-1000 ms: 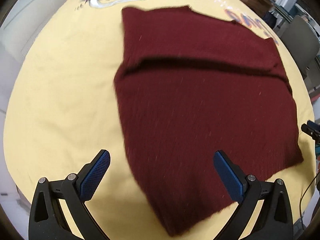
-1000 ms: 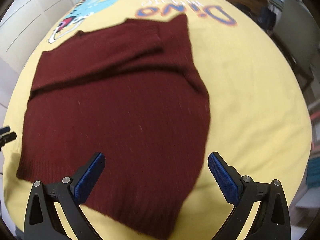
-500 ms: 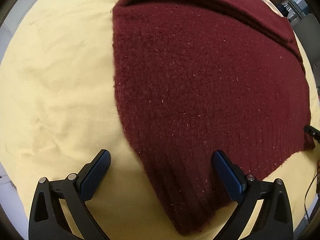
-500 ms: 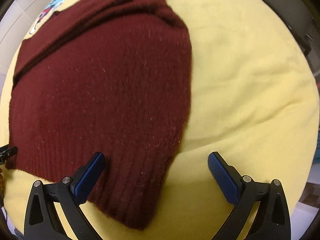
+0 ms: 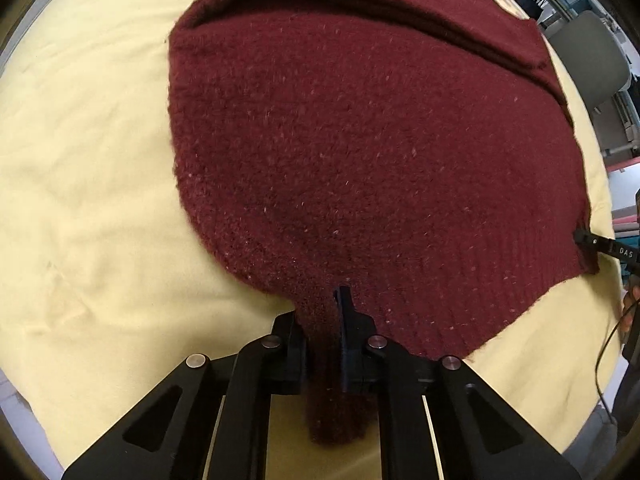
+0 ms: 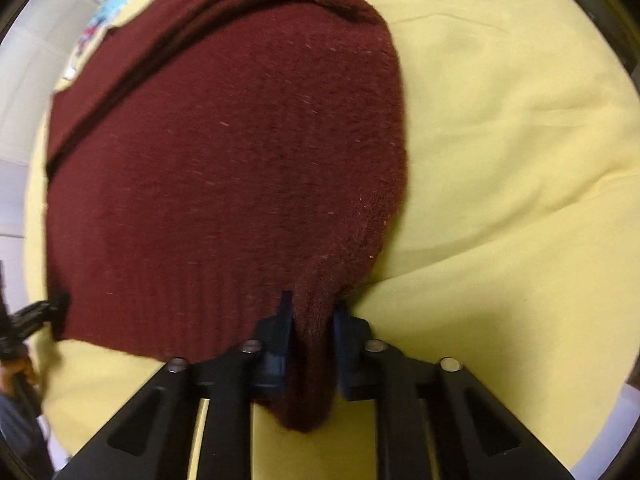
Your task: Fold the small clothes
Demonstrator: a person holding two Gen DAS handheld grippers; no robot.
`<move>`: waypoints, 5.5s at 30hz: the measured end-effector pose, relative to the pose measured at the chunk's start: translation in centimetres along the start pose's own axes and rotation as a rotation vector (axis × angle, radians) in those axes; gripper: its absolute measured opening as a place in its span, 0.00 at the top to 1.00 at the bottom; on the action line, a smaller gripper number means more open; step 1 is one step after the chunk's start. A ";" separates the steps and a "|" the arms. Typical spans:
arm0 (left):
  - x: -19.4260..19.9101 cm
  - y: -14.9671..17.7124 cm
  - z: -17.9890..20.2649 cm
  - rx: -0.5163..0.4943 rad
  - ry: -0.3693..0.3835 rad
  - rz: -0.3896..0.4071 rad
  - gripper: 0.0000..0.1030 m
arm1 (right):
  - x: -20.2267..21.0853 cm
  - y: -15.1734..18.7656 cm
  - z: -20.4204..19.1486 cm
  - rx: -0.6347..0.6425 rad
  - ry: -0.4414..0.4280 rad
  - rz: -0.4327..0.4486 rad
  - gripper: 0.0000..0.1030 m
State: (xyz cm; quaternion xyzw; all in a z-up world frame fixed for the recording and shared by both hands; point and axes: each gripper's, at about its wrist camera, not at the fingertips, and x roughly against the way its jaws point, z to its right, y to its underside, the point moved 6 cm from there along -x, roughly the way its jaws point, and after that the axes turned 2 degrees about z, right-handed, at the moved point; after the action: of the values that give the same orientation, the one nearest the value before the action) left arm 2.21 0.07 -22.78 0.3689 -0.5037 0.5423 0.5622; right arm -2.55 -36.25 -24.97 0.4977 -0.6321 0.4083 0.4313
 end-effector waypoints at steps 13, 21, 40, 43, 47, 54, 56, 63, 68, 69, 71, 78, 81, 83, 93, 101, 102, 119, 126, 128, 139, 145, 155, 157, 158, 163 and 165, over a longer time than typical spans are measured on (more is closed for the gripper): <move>7.3 -6.2 0.5 -0.001 0.103 0.163 0.91 | 7.8 -4.9 -2.5 0.056 -0.091 0.203 0.87; 12.1 -12.6 -0.6 0.007 0.089 0.325 0.91 | 11.5 -11.1 -4.4 0.079 -0.079 0.355 0.87; 10.2 -24.7 -5.4 0.076 -0.046 0.363 0.91 | 9.7 -25.7 -7.6 0.054 -0.036 0.406 0.88; 8.0 -24.7 -5.9 0.078 -0.089 0.327 0.91 | 7.3 -26.6 -7.5 0.045 -0.016 0.360 0.85; 6.2 -24.4 -6.0 0.048 -0.149 0.321 0.90 | 4.8 -27.1 -7.6 0.063 0.034 0.305 0.83; 5.4 -24.1 -6.6 0.083 -0.165 0.291 0.66 | 3.0 -26.6 -7.6 0.074 0.071 0.280 0.70; 5.8 -24.1 -6.5 0.096 -0.142 0.298 0.64 | 2.9 -26.5 -7.6 0.078 0.084 0.281 0.63; 8.8 -24.2 -4.8 0.061 -0.159 0.371 0.23 | 5.8 -26.9 -8.9 0.102 0.093 0.363 0.21; 10.6 -24.6 -2.9 0.025 -0.158 0.425 0.09 | 8.1 -27.1 -10.2 0.138 0.098 0.417 0.17; 10.9 -24.6 -2.4 0.011 -0.161 0.436 0.08 | 8.6 -27.0 -10.4 0.143 0.094 0.437 0.17; 11.2 -24.6 -1.6 -0.012 -0.166 0.447 0.08 | 9.3 -27.0 -10.7 0.152 0.102 0.456 0.16; 9.7 -24.4 -1.2 -0.014 -0.161 0.414 0.08 | 6.3 -25.3 -9.3 0.140 0.126 0.300 0.14; 9.3 -24.2 -1.4 -0.006 -0.157 0.404 0.08 | 4.6 -24.6 -9.1 0.115 0.061 0.241 0.16; 9.2 -24.0 -1.4 -0.013 -0.163 0.397 0.08 | 3.7 -24.7 -9.1 0.104 0.046 0.220 0.42; 8.9 -24.4 -2.0 -0.015 -0.195 0.382 0.08 | 4.9 -28.0 -9.8 0.031 -0.025 0.277 0.90; 8.3 -24.4 -2.5 -0.010 -0.209 0.359 0.08 | 4.7 -30.5 -10.2 0.009 -0.019 0.284 0.69; 8.2 -24.4 -2.5 -0.007 -0.209 0.358 0.08 | 4.8 -30.5 -10.2 0.009 -0.011 0.293 0.50; 4.1 -22.8 1.2 -0.038 -0.124 0.356 0.08 | 3.5 -22.0 -15.5 0.309 0.148 0.428 0.01; 0.7 -20.5 0.5 -0.061 -0.160 0.306 0.08 | -2.5 -18.1 -14.9 0.319 0.163 0.364 0.01; 0.5 -19.8 -0.5 -0.080 -0.185 0.314 0.07 | -2.3 -18.2 -13.9 0.310 0.157 0.380 0.01; 0.8 -18.5 -6.0 -0.009 -0.212 0.322 0.01 | -0.6 -19.5 -7.7 0.244 0.199 0.387 0.01; 0.1 -18.4 -6.2 0.022 -0.216 0.348 0.01 | -2.6 -18.7 -7.3 0.270 0.211 0.389 0.00; 1.6 -19.4 -6.5 0.033 -0.162 0.268 0.01 | -1.9 -19.1 -7.9 0.285 0.238 0.353 0.00; 3.0 -19.9 -6.4 0.036 -0.126 0.256 0.01 | -0.8 -19.1 -8.6 0.291 0.233 0.356 0.00; 3.9 -20.1 -6.4 0.042 -0.104 0.263 0.01 | -0.1 -19.0 -9.1 0.301 0.220 0.360 0.00; 7.6 -20.8 -9.1 0.124 -0.048 0.322 0.01 | 2.9 -17.3 -11.5 0.372 0.212 0.393 0.00; 7.6 -20.8 -10.7 0.163 -0.049 0.312 0.01 | 3.3 -16.8 -12.0 0.387 0.229 0.397 0.00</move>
State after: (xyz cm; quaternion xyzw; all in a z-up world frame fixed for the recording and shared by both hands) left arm 23.68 9.32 -15.03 0.3434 -0.5228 0.6529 0.4271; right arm 15.19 -28.71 -16.79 0.3880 -0.5747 0.6512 0.3085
